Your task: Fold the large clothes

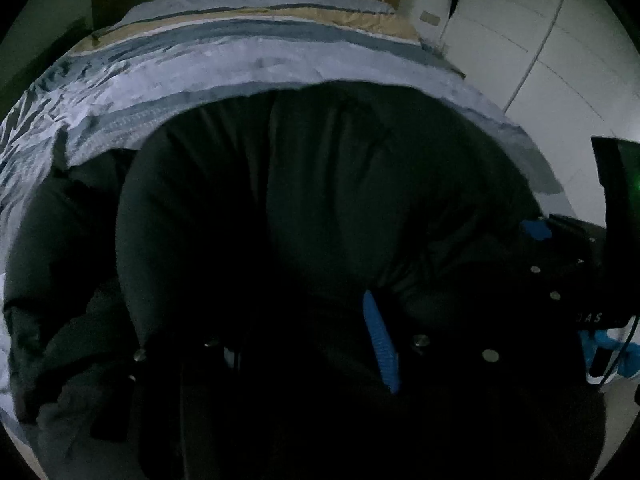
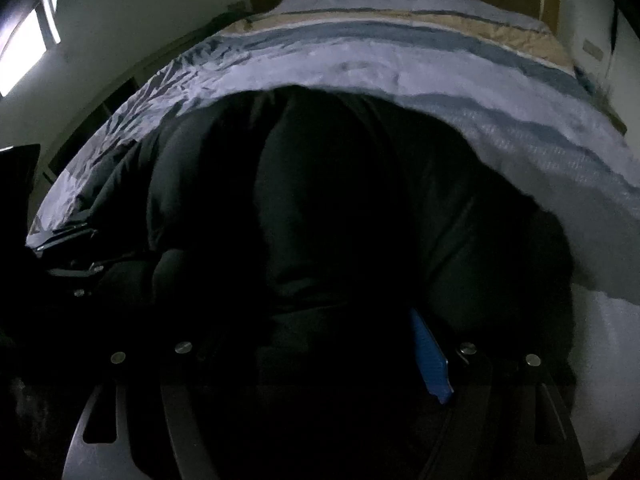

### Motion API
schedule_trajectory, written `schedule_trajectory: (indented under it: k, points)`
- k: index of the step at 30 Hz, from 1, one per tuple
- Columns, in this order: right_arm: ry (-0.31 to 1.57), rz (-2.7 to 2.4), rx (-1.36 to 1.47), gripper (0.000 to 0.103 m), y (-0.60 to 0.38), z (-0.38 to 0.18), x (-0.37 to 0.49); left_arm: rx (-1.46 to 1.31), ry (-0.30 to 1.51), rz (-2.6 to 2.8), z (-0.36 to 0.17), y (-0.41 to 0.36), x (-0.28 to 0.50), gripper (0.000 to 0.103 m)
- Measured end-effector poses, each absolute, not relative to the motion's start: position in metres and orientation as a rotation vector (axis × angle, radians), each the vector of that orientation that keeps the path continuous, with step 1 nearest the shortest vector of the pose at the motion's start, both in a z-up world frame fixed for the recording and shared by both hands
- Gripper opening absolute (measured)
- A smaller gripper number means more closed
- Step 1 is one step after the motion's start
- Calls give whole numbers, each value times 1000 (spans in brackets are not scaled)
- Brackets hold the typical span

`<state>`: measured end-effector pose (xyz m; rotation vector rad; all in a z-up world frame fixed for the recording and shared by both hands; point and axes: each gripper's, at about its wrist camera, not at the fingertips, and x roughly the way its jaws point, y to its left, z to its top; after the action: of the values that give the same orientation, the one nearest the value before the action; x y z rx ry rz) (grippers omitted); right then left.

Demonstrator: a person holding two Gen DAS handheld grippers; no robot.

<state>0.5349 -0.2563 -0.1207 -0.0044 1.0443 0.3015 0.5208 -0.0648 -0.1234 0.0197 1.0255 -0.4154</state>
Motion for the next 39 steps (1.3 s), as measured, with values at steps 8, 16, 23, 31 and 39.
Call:
schedule_trajectory:
  k: [8, 16, 23, 31, 39]
  points:
    - [1086, 274, -51, 76, -249, -127, 538, 26, 1045, -395, -124, -68, 521, 47]
    - [1088, 270, -29, 76, -251, -93, 514, 6, 1039, -412, -85, -67, 502, 48]
    - [1097, 240, -10, 79, -255, -119, 515, 61, 1041, -371, -115, -76, 500, 48]
    - [1118, 198, 9, 79, -254, -108, 510, 44, 1050, -337, -96, -75, 489, 48]
    - [1103, 150, 61, 80, -258, -90, 488, 58, 1055, -306, -69, -76, 462, 48]
